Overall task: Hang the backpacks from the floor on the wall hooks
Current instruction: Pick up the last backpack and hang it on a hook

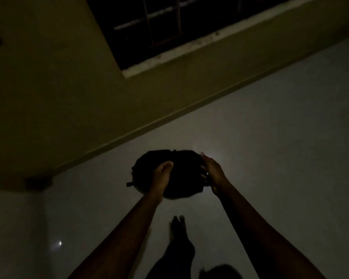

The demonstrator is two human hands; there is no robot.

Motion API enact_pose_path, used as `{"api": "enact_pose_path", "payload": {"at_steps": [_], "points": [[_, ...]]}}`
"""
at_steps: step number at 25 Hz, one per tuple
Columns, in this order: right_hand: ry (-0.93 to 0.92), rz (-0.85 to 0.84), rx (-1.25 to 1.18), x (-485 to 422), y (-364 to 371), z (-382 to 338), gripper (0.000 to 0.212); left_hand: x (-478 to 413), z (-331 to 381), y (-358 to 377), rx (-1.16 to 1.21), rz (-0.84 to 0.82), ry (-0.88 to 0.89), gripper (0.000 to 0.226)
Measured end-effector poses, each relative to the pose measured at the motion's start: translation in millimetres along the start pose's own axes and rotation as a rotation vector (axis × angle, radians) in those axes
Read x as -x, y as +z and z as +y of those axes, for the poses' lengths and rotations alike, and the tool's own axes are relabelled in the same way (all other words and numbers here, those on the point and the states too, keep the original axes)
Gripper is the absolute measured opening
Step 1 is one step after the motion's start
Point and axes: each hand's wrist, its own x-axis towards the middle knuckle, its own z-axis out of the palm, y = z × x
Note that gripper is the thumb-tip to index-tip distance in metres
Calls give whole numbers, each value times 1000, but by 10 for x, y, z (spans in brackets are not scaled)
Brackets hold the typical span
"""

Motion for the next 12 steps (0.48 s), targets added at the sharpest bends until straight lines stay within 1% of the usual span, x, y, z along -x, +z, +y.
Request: {"api": "enact_pose_path", "payload": {"at_steps": [3,7,10,11,12], "points": [[140,85,-9,-728,-277,399,44,-612,-363,334,-133,1,-109,40],[275,102,-32,-1884,-543,1201,38,-1581,-1114,763,-258,-35,-130,43],[321,94,-22,-2730,-762,1859,21,-2323,-1701,1136,-315,-47,-146,42],[317,94,-21,-2972,-819,2021,22,-2517,-1828,1220,-318,-38,-160,41],[309,89,-14,-3228,-869,2185,29,-2719,-1978,1318,-309,-28,-169,40]]}}
